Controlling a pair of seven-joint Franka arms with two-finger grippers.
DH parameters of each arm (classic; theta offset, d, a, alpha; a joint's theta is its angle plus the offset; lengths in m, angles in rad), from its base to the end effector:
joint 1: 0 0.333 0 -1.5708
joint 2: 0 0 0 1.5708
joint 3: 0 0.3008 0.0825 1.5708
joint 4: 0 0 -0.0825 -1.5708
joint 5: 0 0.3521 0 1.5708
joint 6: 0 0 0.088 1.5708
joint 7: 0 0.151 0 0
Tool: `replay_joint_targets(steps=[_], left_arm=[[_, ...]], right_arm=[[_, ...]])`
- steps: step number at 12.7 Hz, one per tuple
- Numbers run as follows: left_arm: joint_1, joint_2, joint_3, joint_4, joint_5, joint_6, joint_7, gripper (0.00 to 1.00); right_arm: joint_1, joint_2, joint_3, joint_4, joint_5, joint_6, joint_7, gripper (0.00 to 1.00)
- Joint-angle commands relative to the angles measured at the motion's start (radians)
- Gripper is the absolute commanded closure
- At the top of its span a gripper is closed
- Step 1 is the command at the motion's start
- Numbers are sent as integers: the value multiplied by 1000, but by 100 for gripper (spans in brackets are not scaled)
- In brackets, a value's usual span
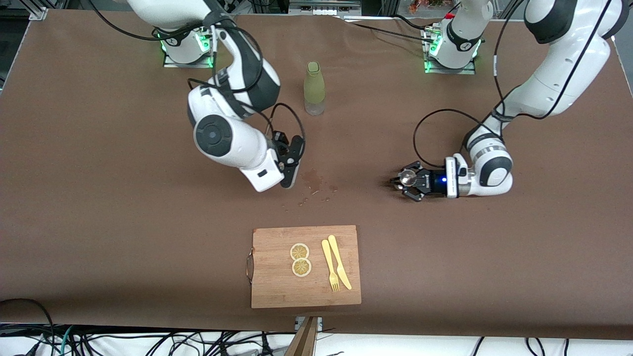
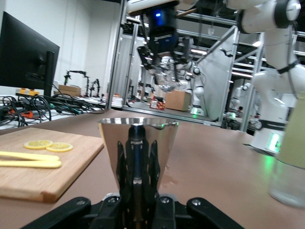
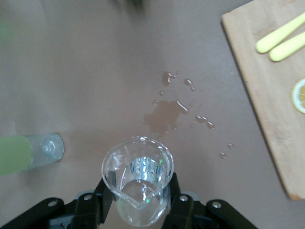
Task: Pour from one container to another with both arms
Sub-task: 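Lift the glass cup and jigger, bringing both grippers together mid-table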
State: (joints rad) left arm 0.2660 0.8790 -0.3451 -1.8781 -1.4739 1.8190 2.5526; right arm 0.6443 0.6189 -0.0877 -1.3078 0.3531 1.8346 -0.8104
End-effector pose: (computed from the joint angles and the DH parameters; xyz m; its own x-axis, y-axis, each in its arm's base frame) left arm 0.5431 -0.1681 0.1055 0.1633 0.0066 0.9866 -0.9851 -0.0533 0.1634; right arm 0.5458 0.4026 0.3325 0.3078 0.9424 0.1309 0.9273 -0.2663 -0.2632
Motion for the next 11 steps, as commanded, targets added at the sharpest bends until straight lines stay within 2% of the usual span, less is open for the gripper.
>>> replay_joint_targets(steps=[1, 5, 11], left_arm=[[-88, -48, 8, -52, -155, 84, 122, 100], [-203, -46, 9, -49, -356, 169, 218, 100], [-344, -37, 14, -46, -617, 255, 349, 100]], right_arm=[[50, 38, -6, 45, -23, -11, 71, 85], [110, 64, -4, 56, -83, -15, 123, 85], [150, 114, -3, 94, -97, -1, 198, 85]])
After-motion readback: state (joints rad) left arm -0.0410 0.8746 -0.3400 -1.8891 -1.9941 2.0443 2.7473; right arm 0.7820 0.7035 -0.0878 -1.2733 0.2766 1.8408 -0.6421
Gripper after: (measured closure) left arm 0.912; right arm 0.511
